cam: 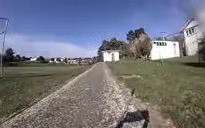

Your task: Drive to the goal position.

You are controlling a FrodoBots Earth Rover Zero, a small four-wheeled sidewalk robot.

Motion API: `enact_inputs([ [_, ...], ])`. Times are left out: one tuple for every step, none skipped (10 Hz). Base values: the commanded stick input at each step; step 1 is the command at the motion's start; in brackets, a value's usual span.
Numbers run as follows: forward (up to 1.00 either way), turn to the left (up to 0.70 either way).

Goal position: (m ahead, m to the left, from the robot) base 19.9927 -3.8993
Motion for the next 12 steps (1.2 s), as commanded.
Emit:
enact_inputs([
  [0.7, 0.0],
  [0.7, 0.0],
  [0.7, 0.0],
  [0.7, 0.0],
  [0.7, 0.0],
  [0.7, 0.0],
  [0.7, 0.0],
  [0.7, 0.0],
  [0.7, 0.0],
  [0.7, 0.0],
  [0.7, 0.0],
  [0.7, 0.0],
])
